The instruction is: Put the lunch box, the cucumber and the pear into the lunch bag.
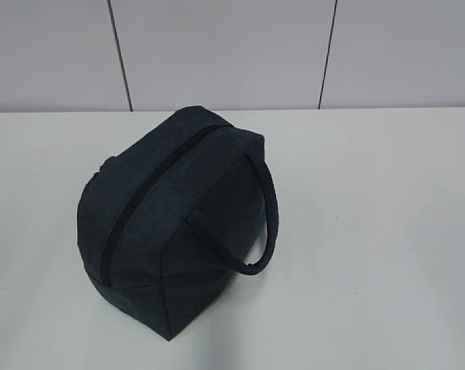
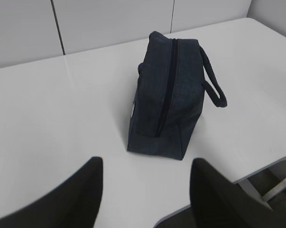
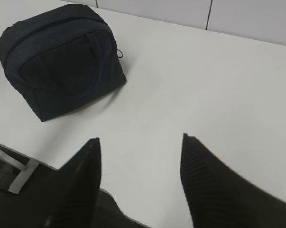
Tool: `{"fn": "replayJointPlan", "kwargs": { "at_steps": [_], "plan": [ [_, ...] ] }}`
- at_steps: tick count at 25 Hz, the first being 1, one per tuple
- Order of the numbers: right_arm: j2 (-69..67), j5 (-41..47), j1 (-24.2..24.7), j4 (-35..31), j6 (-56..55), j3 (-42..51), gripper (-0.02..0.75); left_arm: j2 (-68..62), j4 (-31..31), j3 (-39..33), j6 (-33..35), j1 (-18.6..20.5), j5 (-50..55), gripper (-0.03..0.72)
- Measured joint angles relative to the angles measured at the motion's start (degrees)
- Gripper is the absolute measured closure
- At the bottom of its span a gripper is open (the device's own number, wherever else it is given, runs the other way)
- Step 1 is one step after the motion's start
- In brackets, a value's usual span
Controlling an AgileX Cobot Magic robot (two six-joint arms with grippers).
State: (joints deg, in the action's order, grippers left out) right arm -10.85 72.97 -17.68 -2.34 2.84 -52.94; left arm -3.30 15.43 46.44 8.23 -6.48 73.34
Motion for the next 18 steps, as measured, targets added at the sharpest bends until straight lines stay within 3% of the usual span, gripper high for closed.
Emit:
{"fn": "replayJointPlan", "kwargs": {
  "at_steps": [8,18],
  "plan": [
    [12.05,0.34,-0.09,-0.61,1.18,7.35,0.314,4.5,-1.02,-1.03,-0.23,0.0,0.5,0.33],
    [12.15,-1.65,-0.09,3.85,1.43,16.9,0.314,4.5,-1.64,-11.98,-0.4,0.0,0.5,0.33]
  ]
}}
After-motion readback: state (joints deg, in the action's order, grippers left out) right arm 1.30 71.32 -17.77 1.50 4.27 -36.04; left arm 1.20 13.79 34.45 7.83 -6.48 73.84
